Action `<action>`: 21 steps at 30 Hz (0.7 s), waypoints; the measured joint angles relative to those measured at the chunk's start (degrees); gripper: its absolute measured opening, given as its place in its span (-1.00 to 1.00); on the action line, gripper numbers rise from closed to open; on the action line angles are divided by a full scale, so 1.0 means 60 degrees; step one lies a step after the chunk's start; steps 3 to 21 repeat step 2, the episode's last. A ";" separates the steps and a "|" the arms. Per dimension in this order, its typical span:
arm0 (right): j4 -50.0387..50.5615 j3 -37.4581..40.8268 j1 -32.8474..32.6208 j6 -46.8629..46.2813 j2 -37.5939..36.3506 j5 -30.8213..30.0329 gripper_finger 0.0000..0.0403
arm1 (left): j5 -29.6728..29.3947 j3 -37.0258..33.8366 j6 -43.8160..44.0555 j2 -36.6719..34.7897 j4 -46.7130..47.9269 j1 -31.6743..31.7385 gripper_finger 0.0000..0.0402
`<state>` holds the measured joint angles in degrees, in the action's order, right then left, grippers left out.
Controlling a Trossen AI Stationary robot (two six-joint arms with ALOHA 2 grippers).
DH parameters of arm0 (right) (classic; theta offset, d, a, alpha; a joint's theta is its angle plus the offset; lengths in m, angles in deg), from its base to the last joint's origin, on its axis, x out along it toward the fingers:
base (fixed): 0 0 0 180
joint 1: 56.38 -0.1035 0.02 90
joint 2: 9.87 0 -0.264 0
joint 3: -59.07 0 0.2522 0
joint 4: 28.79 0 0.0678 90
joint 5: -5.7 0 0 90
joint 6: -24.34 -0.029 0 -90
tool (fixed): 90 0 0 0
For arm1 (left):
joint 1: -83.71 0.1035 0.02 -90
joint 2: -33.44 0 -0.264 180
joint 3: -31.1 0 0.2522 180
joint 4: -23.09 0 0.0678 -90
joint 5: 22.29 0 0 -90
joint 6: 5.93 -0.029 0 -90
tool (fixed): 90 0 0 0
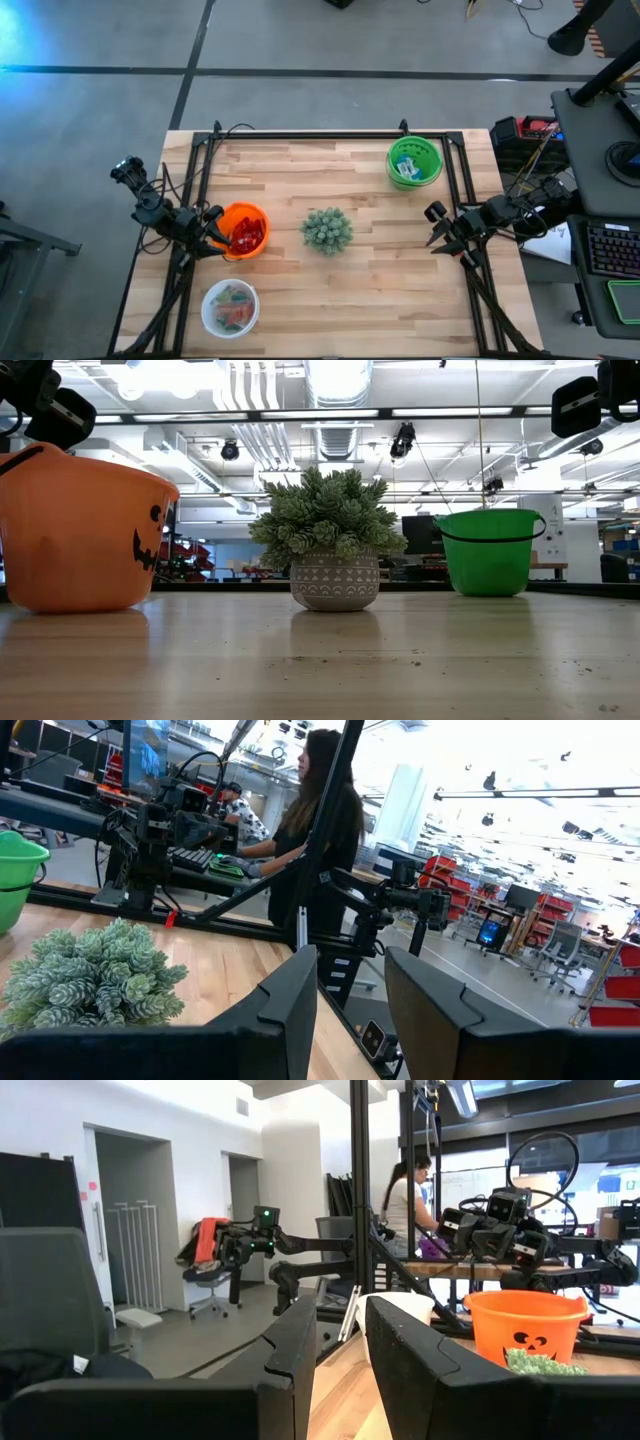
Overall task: Sort candy
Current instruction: Return to Home Position
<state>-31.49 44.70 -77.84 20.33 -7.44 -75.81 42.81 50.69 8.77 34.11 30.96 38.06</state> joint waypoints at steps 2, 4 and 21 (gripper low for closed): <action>0.0001 -0.0001 0.0001 0.0014 0.0001 0.0001 -0.58 | -0.0004 0.0000 0.0000 0.0000 -0.0002 -0.0004 -0.49; 0.0001 -0.0001 0.0001 0.0014 0.0001 0.0001 -0.58 | -0.0004 0.0000 0.0000 0.0000 -0.0002 -0.0004 -0.49; 0.0001 -0.0001 0.0001 0.0014 0.0001 0.0001 -0.58 | -0.0004 0.0000 0.0000 0.0000 -0.0002 -0.0004 -0.49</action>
